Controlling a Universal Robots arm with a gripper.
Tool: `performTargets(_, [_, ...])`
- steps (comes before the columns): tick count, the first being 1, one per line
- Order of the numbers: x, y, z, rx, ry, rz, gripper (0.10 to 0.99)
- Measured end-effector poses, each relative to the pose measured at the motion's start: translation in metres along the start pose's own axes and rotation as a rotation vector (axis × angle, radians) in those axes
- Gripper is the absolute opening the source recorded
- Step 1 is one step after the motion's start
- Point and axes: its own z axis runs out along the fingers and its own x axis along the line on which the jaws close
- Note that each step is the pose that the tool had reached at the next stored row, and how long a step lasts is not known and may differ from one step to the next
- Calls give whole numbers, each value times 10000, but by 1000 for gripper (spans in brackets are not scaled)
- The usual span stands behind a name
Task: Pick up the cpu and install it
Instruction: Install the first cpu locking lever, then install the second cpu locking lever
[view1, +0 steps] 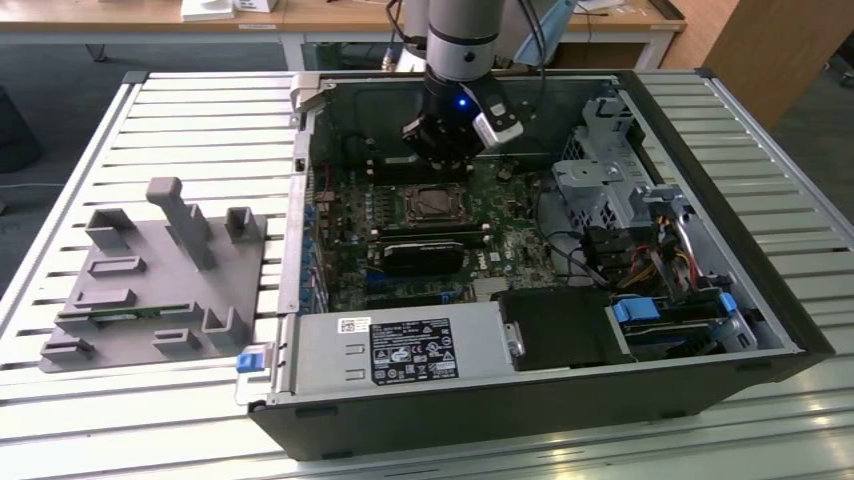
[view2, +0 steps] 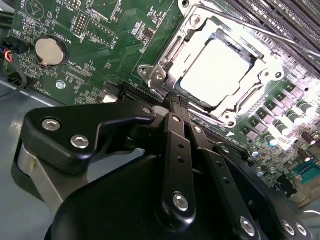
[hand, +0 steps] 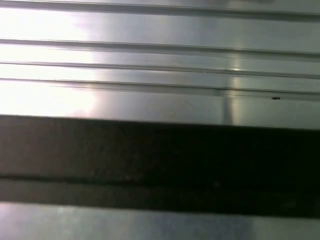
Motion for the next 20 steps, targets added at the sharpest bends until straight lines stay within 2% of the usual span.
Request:
performTargets(6, [-5, -26, 1, 0, 0, 0, 106])
performTargets(20, [-10, -156, 0, 1, 0, 0, 106])
